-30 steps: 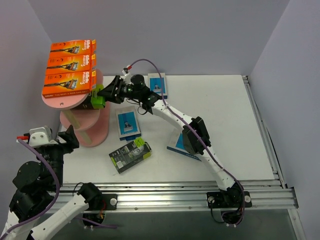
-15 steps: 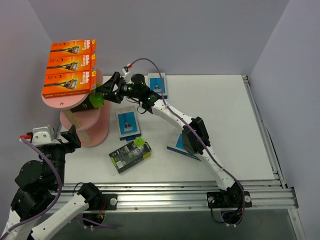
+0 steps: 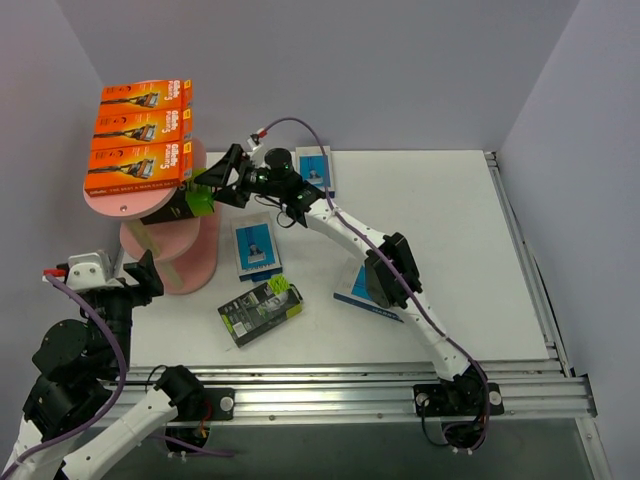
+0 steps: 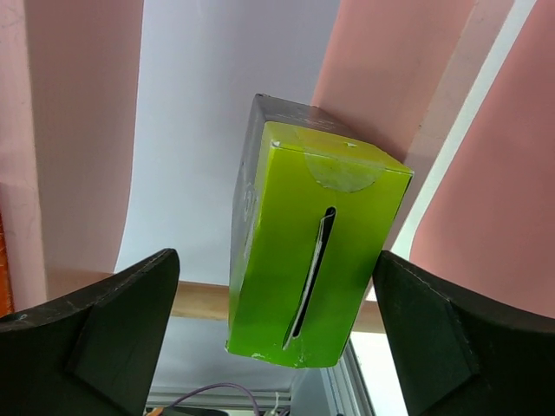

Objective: Place and organize the shaving razors onto the shelf
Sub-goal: Place the shaving razor onto shelf

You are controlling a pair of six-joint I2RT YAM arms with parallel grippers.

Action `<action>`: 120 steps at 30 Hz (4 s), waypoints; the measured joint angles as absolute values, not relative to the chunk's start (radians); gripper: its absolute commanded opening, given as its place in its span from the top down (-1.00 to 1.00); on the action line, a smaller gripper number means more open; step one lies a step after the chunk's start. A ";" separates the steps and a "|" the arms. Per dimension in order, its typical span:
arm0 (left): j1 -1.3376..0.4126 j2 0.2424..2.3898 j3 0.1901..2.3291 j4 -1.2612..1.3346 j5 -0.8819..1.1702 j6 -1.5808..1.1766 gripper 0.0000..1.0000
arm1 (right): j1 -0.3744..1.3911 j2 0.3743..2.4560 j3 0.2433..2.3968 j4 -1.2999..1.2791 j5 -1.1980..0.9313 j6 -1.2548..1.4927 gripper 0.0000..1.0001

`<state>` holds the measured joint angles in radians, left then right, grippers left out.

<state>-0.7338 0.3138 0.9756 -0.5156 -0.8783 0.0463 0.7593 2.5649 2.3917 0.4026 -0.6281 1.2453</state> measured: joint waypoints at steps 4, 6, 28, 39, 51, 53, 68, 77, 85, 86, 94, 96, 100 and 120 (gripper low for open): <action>-0.734 0.318 0.976 -0.516 -0.878 0.046 -0.57 | 0.758 2.559 2.342 0.411 -0.627 1.230 -0.78; -0.734 0.319 0.976 -0.516 -0.878 0.046 -0.57 | 0.757 2.559 2.318 0.410 -0.627 1.223 -0.79; -0.734 0.329 1.012 -0.546 -0.879 0.033 -0.57 | 0.733 2.377 2.076 0.490 -0.607 1.176 -0.48; -0.735 0.327 1.035 -0.577 -0.885 0.025 -0.57 | 0.740 2.301 1.979 0.485 -0.589 1.108 -0.08; -0.735 0.320 1.048 -0.610 -0.886 0.012 -0.57 | 0.766 2.300 1.981 0.481 -0.589 1.098 0.02; -0.735 0.320 1.048 -0.611 -0.886 0.006 -0.57 | 0.771 2.300 1.990 0.474 -0.589 1.098 0.04; -0.738 0.313 1.053 -0.639 -0.886 -0.020 -0.57 | 0.793 2.349 2.131 0.462 -0.590 1.114 0.09; -0.738 0.311 1.054 -0.641 -0.886 -0.022 -0.57 | 0.794 2.360 2.131 0.471 -0.590 1.123 0.09; -0.739 0.311 1.065 -0.643 -0.885 -0.022 -0.57 | 0.785 2.360 2.127 0.492 -0.591 1.126 0.09; -0.739 0.311 1.066 -0.647 -0.883 -0.023 -0.57 | 0.785 2.355 2.116 0.503 -0.591 1.127 0.09; -0.739 0.309 1.086 -0.723 -0.842 -0.093 -0.50 | 0.750 2.191 1.852 0.580 -0.591 1.132 0.09; -0.739 0.307 1.086 -0.738 -0.829 -0.113 -0.47 | 0.738 2.144 1.792 0.603 -0.591 1.132 0.08; -0.739 0.309 1.086 -0.769 -0.806 -0.160 -0.38 | 0.712 2.063 1.673 0.678 -0.592 1.142 0.08; -0.736 0.442 0.933 -0.792 -0.620 -0.329 -0.19 | 0.496 1.750 1.160 0.882 -0.682 1.198 0.07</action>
